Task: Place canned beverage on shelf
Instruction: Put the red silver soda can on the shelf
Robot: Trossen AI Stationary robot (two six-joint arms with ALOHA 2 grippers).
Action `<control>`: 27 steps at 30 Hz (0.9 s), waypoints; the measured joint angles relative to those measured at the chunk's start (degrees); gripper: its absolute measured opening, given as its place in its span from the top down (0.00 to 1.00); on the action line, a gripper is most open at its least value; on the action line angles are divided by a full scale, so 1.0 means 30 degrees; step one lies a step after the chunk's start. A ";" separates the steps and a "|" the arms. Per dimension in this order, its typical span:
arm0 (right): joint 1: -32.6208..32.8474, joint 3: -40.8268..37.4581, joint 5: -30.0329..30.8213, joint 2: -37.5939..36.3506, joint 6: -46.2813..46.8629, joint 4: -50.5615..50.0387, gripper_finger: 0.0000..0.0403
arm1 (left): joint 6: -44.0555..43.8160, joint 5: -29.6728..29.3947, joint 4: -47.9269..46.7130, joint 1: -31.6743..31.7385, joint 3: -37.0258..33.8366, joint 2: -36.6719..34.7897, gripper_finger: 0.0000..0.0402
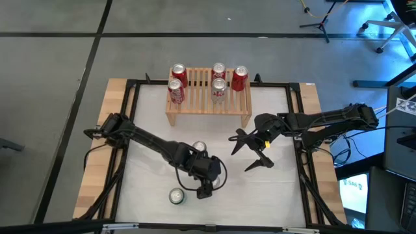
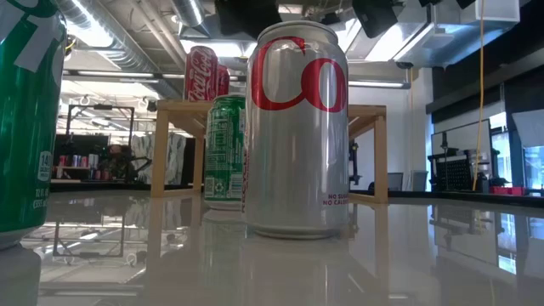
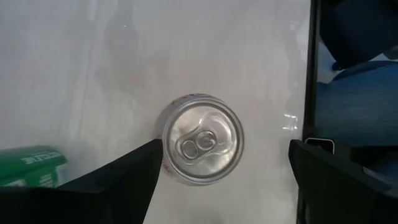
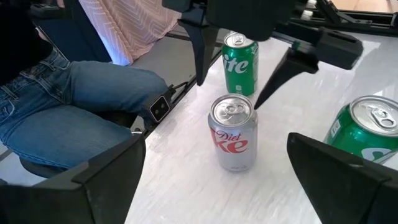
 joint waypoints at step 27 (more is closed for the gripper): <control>0.0000 0.0007 -0.0007 0.0004 0.0001 -0.0007 0.04 | -0.0160 -0.3515 0.1408 -0.1025 -0.0029 0.1183 0.16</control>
